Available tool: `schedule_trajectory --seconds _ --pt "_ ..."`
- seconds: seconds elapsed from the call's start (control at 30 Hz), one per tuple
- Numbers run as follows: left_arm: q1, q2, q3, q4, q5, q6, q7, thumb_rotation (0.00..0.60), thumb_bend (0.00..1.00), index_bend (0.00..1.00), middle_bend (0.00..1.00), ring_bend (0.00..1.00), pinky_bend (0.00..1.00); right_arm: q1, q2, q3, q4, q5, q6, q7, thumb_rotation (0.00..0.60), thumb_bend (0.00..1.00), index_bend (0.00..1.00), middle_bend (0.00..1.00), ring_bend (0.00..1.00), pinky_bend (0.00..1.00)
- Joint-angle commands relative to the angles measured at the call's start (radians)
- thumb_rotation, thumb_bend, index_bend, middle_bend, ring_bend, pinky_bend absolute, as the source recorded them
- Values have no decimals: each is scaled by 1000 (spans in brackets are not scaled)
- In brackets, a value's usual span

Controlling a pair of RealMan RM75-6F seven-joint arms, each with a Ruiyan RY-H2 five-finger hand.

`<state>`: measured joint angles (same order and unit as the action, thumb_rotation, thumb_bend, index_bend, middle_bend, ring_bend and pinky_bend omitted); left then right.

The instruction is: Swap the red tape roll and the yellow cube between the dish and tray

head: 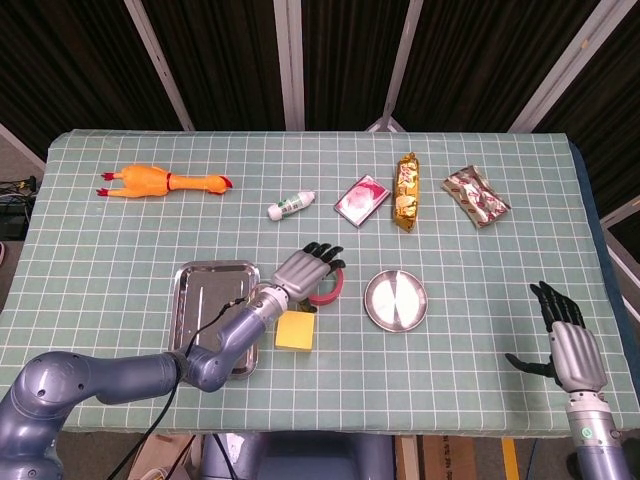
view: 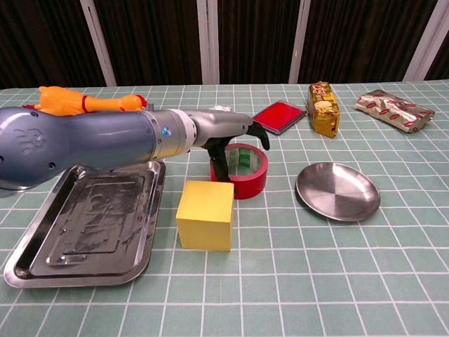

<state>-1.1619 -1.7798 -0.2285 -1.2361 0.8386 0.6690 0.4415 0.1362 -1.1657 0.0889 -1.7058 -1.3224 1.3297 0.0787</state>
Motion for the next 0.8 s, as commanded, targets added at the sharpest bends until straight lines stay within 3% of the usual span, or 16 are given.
schedule_trajectory --seconds 0.03,0.3,0.47,0.6,0.8 --pt "-3 -15 3 26 31 -27 -38 600 23 202 30 0 124 0 2 0 -2 -1 -4 6 600 0 12 0 0 0" --pt "-7 -50 13 91 95 -56 -107 600 59 224 84 6 210 0 8 4 0 -3 -9 27 600 0 16 0 0 0" --pt "-10 -57 15 100 111 -55 -121 600 134 261 198 132 322 0 8 5 5 -12 -10 49 600 0 17 0 0 0" --pt "-14 -52 19 93 115 -51 -115 600 270 294 316 251 434 -1 11 4 7 -18 -12 65 600 0 19 0 0 0" --pt "-8 -25 9 51 125 -19 -118 600 355 336 377 294 456 1 9 6 15 -20 -18 76 600 0 21 0 0 0"
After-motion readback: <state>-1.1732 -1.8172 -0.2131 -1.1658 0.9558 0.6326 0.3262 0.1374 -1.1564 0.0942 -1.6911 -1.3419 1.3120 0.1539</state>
